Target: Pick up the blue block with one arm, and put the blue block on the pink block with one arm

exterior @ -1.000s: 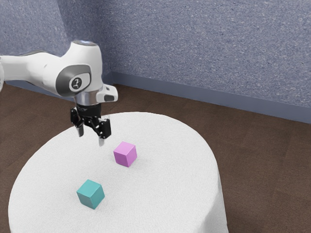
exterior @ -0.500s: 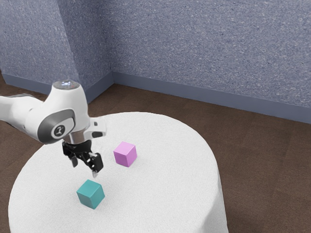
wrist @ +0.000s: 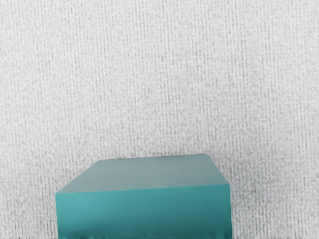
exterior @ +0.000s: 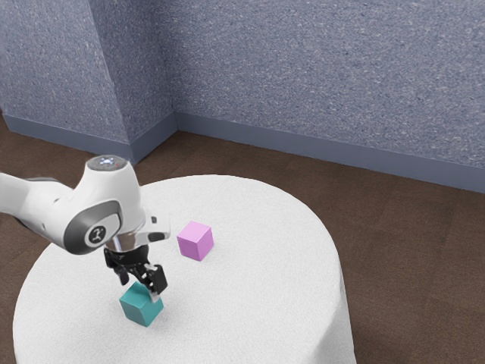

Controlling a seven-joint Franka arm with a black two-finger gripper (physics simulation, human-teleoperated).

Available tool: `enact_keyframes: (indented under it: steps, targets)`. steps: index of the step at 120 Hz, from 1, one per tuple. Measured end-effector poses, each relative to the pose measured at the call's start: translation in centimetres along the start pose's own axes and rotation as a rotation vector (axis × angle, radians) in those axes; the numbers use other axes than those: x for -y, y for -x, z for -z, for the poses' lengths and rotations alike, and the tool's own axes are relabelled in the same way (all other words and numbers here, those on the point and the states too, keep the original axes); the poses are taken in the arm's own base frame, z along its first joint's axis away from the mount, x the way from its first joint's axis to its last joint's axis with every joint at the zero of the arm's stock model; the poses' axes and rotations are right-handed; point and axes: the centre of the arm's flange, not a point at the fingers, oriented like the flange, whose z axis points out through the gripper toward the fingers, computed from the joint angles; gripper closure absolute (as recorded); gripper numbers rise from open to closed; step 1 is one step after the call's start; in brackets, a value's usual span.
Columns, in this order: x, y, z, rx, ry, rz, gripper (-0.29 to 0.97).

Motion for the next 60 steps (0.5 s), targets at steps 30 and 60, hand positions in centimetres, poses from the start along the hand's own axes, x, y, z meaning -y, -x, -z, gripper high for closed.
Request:
enact_keyframes:
  steps: [30, 60]
  targets:
    - [0.0, 0.2, -2.5, 0.023, 0.013, 0.006, 0.00]
    - [0.3, 0.0, -4.1, 0.033, 0.023, 0.019, 0.00]
